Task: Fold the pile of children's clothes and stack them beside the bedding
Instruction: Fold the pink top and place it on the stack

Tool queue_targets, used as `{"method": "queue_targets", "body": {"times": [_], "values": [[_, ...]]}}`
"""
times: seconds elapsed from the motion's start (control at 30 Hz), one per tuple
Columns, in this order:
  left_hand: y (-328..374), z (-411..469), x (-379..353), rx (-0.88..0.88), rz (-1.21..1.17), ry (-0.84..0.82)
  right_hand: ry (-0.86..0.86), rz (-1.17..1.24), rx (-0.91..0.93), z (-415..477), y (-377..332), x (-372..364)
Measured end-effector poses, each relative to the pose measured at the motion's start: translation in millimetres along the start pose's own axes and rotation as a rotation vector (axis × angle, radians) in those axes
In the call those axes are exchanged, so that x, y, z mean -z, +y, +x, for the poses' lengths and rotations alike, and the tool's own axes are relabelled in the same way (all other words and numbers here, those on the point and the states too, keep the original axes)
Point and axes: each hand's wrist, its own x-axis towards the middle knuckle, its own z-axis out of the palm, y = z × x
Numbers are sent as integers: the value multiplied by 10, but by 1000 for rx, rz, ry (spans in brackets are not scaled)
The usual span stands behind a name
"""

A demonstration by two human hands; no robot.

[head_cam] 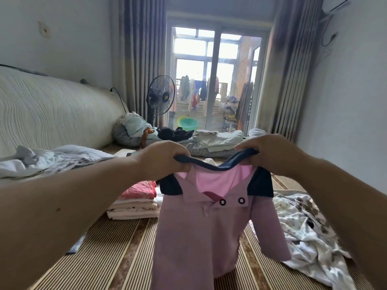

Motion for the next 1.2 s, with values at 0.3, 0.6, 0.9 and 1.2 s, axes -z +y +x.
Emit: {"method": "queue_targets", "body": {"times": [0.3,0.6,0.9,1.2], "values": [[175,0,85,188,-127,-11,44,-90,1,-57,-8,-13],[272,-67,-66,218,-258,-124,83,-101,-43,-62,-52,-6],[268,25,30,189,-53,470,146,306,-205,-64,-24,-21],[86,-94,286,81,-202,222,259,358,-121,-99,-68,-2]]}}
